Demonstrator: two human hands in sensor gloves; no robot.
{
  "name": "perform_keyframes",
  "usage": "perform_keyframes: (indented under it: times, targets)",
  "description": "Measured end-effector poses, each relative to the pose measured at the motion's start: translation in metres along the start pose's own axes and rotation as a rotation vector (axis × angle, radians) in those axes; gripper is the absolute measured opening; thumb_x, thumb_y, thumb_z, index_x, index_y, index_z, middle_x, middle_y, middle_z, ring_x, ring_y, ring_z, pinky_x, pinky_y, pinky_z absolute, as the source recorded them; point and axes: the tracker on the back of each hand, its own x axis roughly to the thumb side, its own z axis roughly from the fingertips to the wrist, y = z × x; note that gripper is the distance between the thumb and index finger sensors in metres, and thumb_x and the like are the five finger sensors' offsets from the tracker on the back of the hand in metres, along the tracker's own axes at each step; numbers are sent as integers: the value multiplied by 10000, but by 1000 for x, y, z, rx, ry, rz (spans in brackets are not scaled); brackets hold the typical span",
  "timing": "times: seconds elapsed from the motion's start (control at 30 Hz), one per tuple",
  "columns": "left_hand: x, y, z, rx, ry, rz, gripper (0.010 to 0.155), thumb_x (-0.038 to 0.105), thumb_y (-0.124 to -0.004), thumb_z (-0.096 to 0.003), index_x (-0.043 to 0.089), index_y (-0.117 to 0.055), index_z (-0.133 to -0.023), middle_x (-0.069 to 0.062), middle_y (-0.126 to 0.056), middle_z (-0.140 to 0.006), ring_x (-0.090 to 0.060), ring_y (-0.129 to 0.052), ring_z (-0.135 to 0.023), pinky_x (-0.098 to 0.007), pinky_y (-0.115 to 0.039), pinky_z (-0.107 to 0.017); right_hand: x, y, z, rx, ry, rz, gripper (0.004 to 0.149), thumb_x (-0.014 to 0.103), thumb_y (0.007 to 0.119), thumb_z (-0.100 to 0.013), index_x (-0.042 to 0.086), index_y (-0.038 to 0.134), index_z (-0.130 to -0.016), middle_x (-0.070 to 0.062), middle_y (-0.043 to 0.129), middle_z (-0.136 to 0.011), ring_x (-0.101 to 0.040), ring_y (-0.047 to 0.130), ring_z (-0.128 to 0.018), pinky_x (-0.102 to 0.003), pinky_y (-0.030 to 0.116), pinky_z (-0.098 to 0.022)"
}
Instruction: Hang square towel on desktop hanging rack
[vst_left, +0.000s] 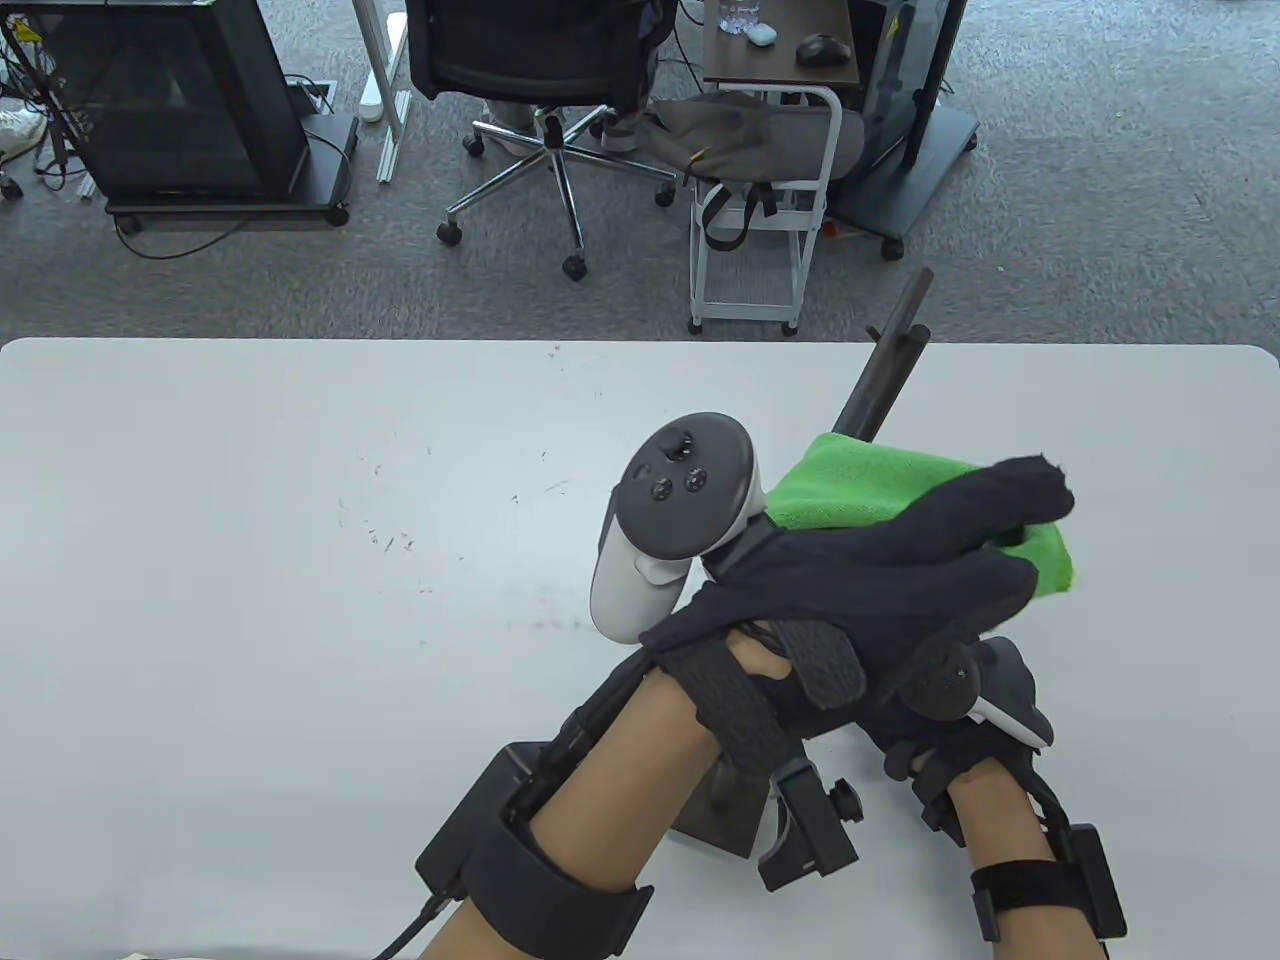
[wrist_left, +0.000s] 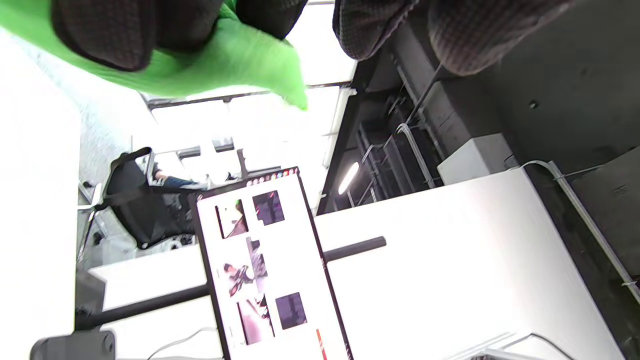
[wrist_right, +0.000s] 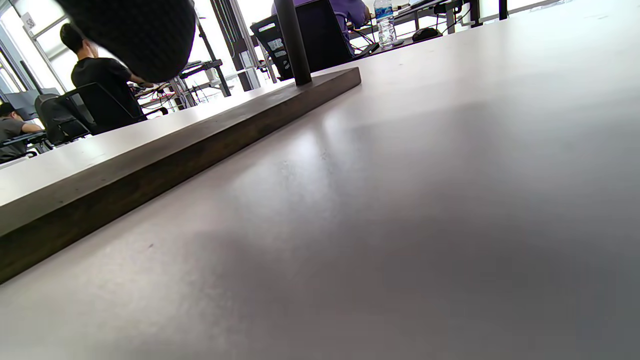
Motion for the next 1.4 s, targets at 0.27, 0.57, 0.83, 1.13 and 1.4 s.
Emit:
perform_keyframes:
  times: [0.27, 0.57, 0.83, 1.13, 1.4]
  targets:
    - [-3, -9, 2, -64, 40, -19, 685, 527, -724, -596, 162, -583, -1158, -283, -509, -1119, -723, -665, -904, -725, -687, -551, -1, 0, 1, -6, 2, -7, 757, 552, 730, -523, 396, 183, -1023, -133, 183, -1169, -495, 227, -1037, -768, 226, -617]
    - [20, 18, 18, 67, -35, -35, 669, 520, -720, -599, 164, -596, -1151, -258, -530, -1121, -668, -687, -928, -718, -666, -576, 0, 0, 1, -4, -1, -2, 759, 551, 731, -523, 394, 181, -1023, -132, 182, -1169, -496, 227, -1036, -768, 225, -617]
    - [42, 59, 47, 220, -119, -9, 664, 524, -720, -599, 174, -599, -1151, -242, -538, -1127, -657, -676, -948, -721, -652, -589, 0, 0, 1, -5, -5, -1, 761, 549, 734, -521, 396, 181, -1021, -131, 182, -1168, -496, 224, -1035, -767, 223, -617]
    - [58, 120, 108, 511, -249, -162, 646, 519, -744, -587, 210, -624, -1141, -183, -595, -1130, -586, -715, -992, -722, -634, -631, -2, -3, 3, -24, 12, 16, 769, 546, 741, -519, 400, 175, -1018, -126, 170, -1168, -493, 212, -1037, -767, 207, -617]
    - [-8, 164, 162, 652, -67, -387, 656, 507, -754, -582, 233, -589, -1154, -174, -567, -1144, -594, -669, -1013, -741, -587, -643, -3, -5, 4, -62, 40, 71, 776, 546, 743, -516, 405, 166, -1014, -117, 150, -1167, -488, 196, -1038, -767, 185, -614]
